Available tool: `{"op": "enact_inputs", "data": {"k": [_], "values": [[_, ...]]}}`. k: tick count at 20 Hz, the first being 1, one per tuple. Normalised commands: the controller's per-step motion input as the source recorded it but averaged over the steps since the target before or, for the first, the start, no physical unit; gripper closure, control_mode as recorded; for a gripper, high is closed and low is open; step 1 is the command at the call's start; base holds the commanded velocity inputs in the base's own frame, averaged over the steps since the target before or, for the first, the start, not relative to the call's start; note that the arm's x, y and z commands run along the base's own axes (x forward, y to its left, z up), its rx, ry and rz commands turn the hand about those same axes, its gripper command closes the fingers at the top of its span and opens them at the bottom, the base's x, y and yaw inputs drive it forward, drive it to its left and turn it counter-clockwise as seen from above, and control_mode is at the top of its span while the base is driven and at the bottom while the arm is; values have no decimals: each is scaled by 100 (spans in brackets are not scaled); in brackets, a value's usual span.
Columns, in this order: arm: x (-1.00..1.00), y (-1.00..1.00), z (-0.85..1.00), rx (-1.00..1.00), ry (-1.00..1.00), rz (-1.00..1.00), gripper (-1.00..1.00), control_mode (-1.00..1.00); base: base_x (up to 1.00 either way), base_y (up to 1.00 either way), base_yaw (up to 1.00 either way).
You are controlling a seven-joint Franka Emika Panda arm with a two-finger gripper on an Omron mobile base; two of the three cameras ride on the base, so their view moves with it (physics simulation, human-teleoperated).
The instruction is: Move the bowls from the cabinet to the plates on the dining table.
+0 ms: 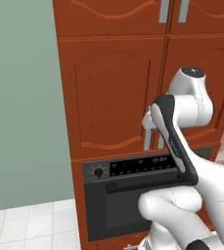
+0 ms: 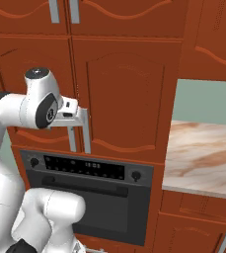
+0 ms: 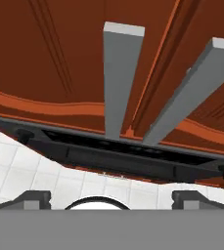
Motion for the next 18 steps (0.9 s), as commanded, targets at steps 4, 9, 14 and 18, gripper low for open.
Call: {"op": "enact_inputs", "data": {"k": [4,9,14,18], "values": [[-66,-9,-42,0,-10,8,-100,-100,0,0,0],[-36,2,-45,0,-9,3,-100,-100,0,0,0],[-9,8,-44,-2,-20,1,-100,-100,0,0,0],[0,3,-19,-1,-13,0,-100,-100,0,0,0]]}}
